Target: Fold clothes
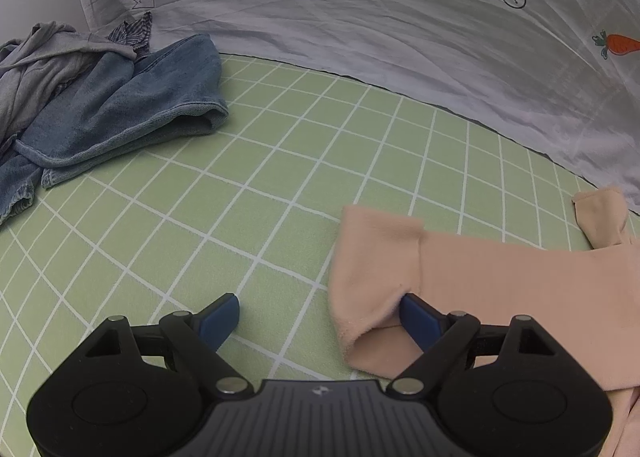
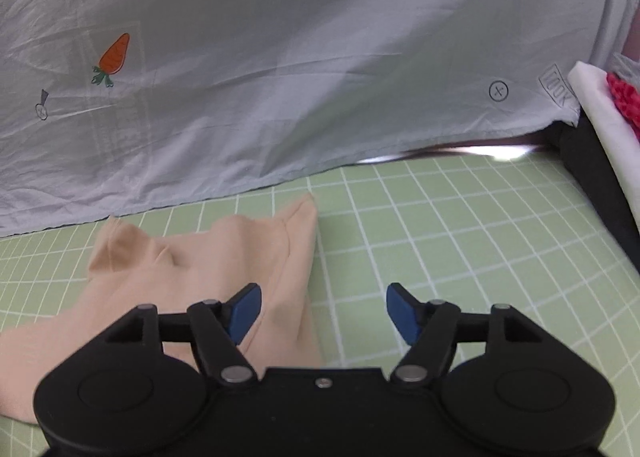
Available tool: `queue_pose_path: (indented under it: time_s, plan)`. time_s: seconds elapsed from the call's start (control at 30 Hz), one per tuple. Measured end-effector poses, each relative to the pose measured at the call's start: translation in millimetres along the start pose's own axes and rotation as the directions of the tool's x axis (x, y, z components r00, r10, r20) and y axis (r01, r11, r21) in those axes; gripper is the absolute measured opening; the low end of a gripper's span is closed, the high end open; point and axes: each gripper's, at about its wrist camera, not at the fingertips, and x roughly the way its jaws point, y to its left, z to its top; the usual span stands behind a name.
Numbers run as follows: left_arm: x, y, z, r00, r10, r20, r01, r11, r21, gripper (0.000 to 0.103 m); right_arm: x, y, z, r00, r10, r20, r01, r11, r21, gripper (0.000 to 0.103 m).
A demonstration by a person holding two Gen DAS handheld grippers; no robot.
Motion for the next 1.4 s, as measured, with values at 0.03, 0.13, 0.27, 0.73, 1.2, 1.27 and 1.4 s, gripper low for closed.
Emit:
queue_pose_path:
  time_s: [0.03, 0.13, 0.27, 0.73, 1.2, 1.27, 1.4]
  plan:
    - [-0.4, 0.4, -0.3, 1.000, -0.002, 0.002, 0.002, 1.000, 0.000, 0.087, -5.0, 2.2, -7.0, 1.000, 0.003, -0.008, -0.003, 1.000, 0.007, 0.074]
    - [-2.5, -0.3, -0.7, 1.000, -0.017, 0.014, 0.017, 1.000, 0.003, 0.075, -9.3, 10.5, -26.1, 0.998, 0.001, -0.056, -0.002, 1.000, -0.012, 0.075]
    - [-6.6, -5.2, -1.1, 0.997, -0.077, 0.028, 0.077, 0.997, 0.014, 0.044, -8.9, 16.3, -38.9, 0.997, -0.014, -0.079, 0.008, 0.997, -0.076, 0.079]
    - [-36.6, -54.5, -16.3, 0.876, -0.479, -0.050, 0.471, 0.874, -0.122, 0.011, -53.3, -26.8, -43.6, 0.996, -0.036, -0.077, 0.035, 0.999, -0.007, 0.082]
    - [-92.6, -171.3, -65.6, 0.784, -0.580, -0.222, 0.618, 0.761, 0.195, 0.069, -83.2, -68.5, -62.1, 0.993, -0.066, -0.095, 0.075, 0.993, 0.092, 0.082]
    - [-93.5, -163.3, -62.9, 0.800, -0.565, -0.201, 0.598, 0.778, 0.192, 0.074, -83.5, -66.5, -57.3, 0.995, -0.058, -0.077, 0.065, 0.994, 0.089, 0.082]
    - [-88.8, -135.4, -51.0, 0.859, -0.489, -0.156, 0.510, 0.846, 0.156, 0.080, -78.0, -51.2, -46.4, 0.998, -0.014, -0.053, 0.017, 0.998, 0.061, 0.083]
